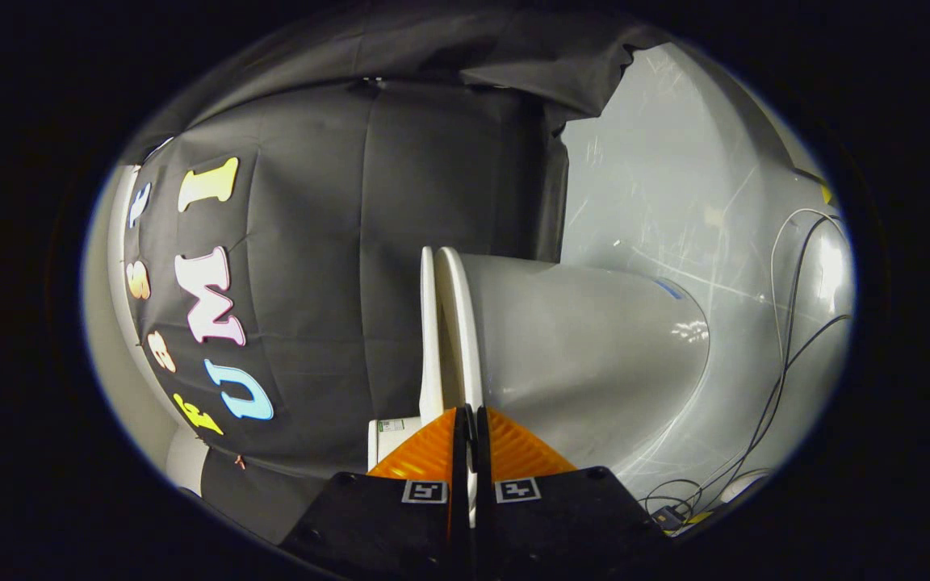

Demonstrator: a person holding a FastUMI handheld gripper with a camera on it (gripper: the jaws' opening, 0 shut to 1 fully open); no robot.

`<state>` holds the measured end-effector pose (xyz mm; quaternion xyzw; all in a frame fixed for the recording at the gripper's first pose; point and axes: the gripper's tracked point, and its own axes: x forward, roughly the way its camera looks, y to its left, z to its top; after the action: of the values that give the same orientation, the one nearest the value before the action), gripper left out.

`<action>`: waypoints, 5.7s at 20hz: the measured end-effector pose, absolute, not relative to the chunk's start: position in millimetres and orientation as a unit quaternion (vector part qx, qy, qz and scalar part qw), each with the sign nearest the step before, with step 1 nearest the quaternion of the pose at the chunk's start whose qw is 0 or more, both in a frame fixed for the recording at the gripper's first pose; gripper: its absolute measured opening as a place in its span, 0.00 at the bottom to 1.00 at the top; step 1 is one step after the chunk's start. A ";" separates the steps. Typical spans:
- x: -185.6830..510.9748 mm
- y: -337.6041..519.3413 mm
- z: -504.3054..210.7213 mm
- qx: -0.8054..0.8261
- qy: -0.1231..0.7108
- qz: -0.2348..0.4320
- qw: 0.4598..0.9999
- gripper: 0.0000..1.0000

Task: Open the toilet lid.

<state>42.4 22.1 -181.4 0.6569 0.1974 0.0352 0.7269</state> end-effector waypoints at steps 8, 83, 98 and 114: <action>44.1 23.1 -179.8 0.636 0.206 0.031 0.743 0.05; 41.0 375.9 141.5 0.087 0.125 -0.005 0.988 0.08; 38.7 448.6 132.9 0.035 0.092 -0.017 0.995 0.09; 34.8 490.5 119.8 -0.021 0.091 0.004 0.996 0.11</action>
<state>34.8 490.5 119.8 -0.0211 0.0912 0.0043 0.9956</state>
